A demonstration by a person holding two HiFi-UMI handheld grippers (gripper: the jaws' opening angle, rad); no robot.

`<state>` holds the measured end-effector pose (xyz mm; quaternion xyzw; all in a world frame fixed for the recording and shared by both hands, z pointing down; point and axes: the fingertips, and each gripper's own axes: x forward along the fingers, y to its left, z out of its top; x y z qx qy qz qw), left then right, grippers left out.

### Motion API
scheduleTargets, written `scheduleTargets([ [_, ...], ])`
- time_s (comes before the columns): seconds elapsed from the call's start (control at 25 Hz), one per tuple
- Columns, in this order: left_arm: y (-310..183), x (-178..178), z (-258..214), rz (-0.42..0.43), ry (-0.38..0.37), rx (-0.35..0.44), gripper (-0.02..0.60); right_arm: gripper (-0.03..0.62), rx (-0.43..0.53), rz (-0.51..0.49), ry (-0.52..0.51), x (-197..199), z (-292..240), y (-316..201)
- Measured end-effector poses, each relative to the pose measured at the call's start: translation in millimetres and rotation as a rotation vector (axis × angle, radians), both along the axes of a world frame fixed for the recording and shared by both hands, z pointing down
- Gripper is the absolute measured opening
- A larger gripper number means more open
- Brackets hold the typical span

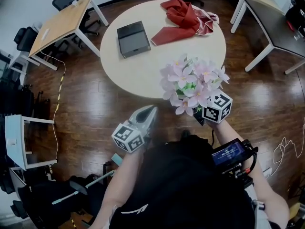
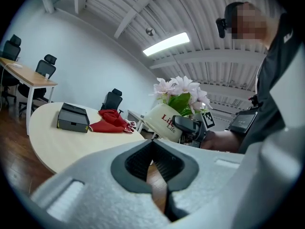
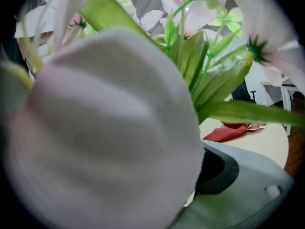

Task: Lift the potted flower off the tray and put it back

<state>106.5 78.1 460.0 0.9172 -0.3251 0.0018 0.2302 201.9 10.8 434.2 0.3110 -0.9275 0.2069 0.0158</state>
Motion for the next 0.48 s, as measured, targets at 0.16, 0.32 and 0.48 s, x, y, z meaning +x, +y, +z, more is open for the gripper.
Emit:
scheduleTargets([
  [0.16,-2.6,-2.6,-2.4,-0.022,0.007,0.0,0.005,0.558,0.008,-0.011,0.002,0.6,0.6,0.0],
  [0.32,-5.0,-5.3,-0.6,-0.05,-0.005,-0.01,0.005,0.558,0.01,-0.028,-0.002,-0.3,0.8,0.4],
  [0.48,-7.2,-4.6,1.4,-0.067,-0.011,-0.017,0.005,0.558,0.011,-0.038,-0.002,-2.9,2.8,-0.1],
])
